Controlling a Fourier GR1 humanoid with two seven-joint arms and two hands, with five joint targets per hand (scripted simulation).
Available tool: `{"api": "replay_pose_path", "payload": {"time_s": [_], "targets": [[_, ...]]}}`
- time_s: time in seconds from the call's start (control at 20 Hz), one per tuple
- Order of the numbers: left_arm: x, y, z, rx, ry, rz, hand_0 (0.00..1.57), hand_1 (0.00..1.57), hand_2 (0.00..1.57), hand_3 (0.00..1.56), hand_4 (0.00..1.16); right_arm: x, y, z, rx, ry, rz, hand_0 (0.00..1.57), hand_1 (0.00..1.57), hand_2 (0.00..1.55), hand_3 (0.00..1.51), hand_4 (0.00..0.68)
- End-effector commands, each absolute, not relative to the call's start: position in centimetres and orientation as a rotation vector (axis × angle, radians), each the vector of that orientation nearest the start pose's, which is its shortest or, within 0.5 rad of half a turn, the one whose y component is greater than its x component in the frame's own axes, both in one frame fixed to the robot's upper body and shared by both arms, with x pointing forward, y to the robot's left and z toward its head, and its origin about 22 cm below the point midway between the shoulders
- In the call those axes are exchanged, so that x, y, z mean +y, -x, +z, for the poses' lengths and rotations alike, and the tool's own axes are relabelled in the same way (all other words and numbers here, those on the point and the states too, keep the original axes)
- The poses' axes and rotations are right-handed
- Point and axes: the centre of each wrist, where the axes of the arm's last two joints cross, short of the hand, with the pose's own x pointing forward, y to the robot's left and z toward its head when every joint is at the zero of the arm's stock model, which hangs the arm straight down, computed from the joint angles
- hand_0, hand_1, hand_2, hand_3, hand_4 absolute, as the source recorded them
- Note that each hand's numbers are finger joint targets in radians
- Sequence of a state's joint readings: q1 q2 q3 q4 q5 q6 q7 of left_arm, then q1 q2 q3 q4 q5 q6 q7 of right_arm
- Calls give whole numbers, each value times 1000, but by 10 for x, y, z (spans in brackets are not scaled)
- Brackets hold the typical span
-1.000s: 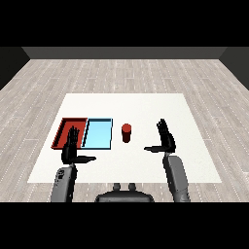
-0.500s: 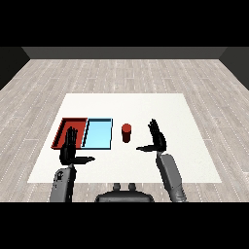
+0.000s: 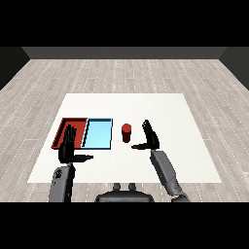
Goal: Pick the red can and put it in the red box
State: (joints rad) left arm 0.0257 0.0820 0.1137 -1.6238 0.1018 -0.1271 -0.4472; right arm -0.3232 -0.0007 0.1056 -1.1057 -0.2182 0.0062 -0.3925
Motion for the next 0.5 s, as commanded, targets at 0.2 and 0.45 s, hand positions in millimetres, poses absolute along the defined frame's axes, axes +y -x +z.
{"api": "replay_pose_path", "payload": {"time_s": [0.2,0.45], "targets": [[265,-224,1,-2064,32,31,0,0,0,0,0,-154,-307,-60,-1745,-292,-4,0,0,0,0,0],[281,-237,23,-2060,35,33,0,0,0,0,0,-140,-322,-50,-1750,-291,-8,0,0,0,0,0]]}}
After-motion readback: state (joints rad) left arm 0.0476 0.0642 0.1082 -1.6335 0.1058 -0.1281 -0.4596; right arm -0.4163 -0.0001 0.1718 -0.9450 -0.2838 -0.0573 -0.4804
